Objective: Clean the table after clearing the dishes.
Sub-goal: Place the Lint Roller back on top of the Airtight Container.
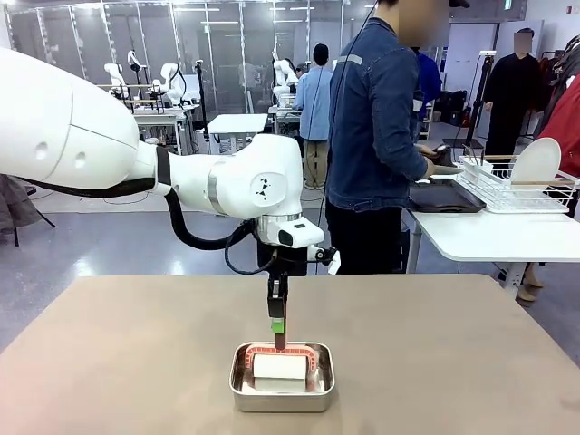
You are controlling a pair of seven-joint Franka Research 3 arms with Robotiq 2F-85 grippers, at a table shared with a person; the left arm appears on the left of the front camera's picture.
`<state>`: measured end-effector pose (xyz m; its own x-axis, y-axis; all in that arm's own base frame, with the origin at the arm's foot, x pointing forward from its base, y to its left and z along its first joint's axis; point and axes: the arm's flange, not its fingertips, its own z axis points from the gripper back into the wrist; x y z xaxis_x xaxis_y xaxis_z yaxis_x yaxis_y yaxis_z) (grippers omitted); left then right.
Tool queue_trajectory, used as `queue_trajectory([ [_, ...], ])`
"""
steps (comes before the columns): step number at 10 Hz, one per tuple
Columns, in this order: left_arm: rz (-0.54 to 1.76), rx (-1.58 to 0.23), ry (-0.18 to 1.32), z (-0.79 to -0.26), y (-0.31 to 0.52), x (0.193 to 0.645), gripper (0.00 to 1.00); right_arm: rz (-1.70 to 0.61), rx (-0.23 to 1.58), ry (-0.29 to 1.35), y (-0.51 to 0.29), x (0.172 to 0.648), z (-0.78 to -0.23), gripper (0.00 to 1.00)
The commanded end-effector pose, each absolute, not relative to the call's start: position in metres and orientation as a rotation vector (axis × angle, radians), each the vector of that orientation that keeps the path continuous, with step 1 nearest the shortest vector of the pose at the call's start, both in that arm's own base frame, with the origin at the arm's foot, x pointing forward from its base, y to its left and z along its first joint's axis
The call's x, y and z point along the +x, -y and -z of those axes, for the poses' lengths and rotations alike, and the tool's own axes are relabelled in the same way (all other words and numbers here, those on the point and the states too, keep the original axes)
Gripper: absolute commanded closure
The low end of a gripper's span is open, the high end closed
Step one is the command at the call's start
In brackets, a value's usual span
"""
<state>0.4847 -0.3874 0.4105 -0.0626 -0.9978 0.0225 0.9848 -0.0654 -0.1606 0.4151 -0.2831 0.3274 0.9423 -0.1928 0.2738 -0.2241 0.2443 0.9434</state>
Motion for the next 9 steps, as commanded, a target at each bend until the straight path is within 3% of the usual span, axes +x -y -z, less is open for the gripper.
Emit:
queue_trajectory([
  [1, 1.609, -0.115, -0.131, -0.409, 0.392, 0.501, 0.8, -0.027, 1.332, 0.368, 0.281, 0.414, -0.332, 0.0],
  [4, 1.573, -0.125, -0.155, -0.404, 0.39, 0.521, 0.77, -0.027, 1.332, 0.368, 0.281, 0.414, -0.332, 0.0],
  [8, 1.567, -0.143, -0.115, -0.414, 0.385, 0.527, 0.11, -0.027, 1.332, 0.368, 0.281, 0.414, -0.332, 0.0],
  [9, 1.568, -0.138, -0.108, -0.417, 0.385, 0.526, 0.0, -0.027, 1.332, 0.368, 0.281, 0.414, -0.332, 0.0],
])
